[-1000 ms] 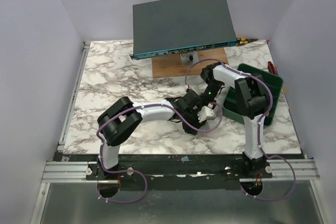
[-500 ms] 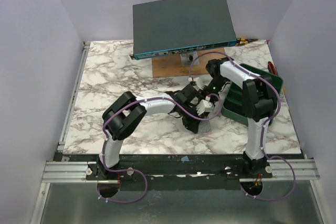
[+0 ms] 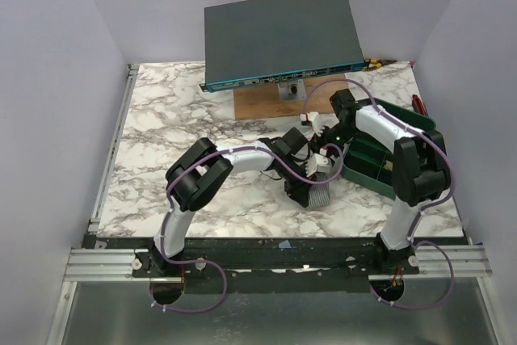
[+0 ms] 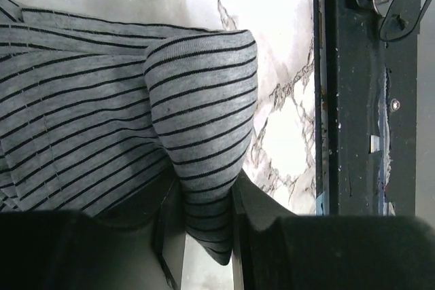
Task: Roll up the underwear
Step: Roll the underwear to the center of the board.
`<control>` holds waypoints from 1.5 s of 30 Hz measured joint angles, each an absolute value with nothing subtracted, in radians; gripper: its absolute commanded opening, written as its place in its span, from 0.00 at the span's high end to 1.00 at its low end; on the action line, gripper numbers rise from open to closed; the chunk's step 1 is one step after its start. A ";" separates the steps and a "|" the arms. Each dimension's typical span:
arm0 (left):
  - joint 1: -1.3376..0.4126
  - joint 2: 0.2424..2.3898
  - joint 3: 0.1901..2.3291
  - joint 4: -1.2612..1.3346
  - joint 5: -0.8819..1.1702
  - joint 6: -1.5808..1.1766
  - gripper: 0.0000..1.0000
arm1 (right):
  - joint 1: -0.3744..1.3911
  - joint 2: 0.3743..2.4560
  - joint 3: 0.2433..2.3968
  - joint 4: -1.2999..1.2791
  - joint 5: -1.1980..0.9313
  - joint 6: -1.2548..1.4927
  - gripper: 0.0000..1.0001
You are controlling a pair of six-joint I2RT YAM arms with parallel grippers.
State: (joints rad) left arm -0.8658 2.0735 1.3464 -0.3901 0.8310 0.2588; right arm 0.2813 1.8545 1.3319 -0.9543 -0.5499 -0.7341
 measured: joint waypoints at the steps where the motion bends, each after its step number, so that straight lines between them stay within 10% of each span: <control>1: -0.866 2.077 1.351 -0.393 0.837 0.262 1.00 | 0.280 1.841 1.319 -0.934 -0.543 -0.727 0.31; 45: -0.811 2.160 1.466 -0.561 0.840 0.031 1.00 | 0.002 1.539 1.211 -0.733 -0.456 -0.602 0.30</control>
